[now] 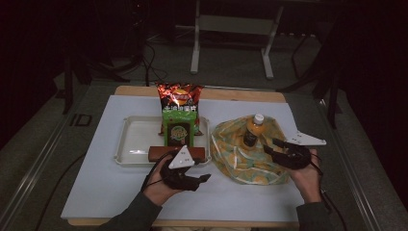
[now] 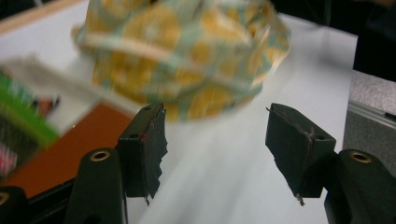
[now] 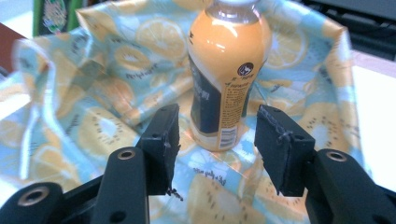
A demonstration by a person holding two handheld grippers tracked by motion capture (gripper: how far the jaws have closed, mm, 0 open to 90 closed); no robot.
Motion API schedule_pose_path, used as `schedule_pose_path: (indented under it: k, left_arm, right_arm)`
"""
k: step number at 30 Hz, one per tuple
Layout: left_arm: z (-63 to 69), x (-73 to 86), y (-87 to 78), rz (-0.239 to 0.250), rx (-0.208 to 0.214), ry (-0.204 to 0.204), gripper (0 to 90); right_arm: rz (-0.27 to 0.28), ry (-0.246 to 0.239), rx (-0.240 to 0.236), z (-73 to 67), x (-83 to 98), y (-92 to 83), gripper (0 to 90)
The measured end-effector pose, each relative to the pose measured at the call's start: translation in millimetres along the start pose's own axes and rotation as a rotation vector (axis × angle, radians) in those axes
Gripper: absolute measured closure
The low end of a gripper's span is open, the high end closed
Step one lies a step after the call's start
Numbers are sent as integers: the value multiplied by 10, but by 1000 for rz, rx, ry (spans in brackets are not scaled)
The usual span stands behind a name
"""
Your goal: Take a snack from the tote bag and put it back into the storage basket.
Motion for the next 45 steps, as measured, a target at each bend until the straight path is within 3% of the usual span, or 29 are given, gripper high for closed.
schedule_pose_path:
  k: [1,4,12,13,26,31,36,45]
  left_arm:
    - [10,-181,64,19,9,14,378]
    - [-16,-390,167,24,14,19,381]
    - [-153,-738,467,2,-3,24,384]
    - [-207,-810,595,-13,-18,24,384]
    - [-342,-1058,1110,-74,-48,-14,372]
    - [-380,-1127,1295,-94,-77,-21,343]
    - [-406,-1187,1496,-93,-106,-37,261]
    - [-487,-1160,1803,-106,-147,-64,205]
  right_arm:
    - [7,-1,3,-11,12,-38,498]
    - [34,2,22,-29,70,-157,503]
    - [56,32,24,-7,122,-227,506]
    - [62,38,24,-4,122,-235,506]
    - [88,59,28,25,125,-307,509]
    - [94,66,27,34,124,-321,508]
    - [104,74,28,55,123,-335,508]
    - [120,89,30,78,119,-368,508]
Point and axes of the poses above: each handheld gripper's, and its own axes: y roughly forward along the jaws, x roughly out of its underside, z roughly to its right, the point moved 7 cm from there along y, roughly forward along the jaws, and after that the axes turned 1 degree about z, right-handed, at the moved point
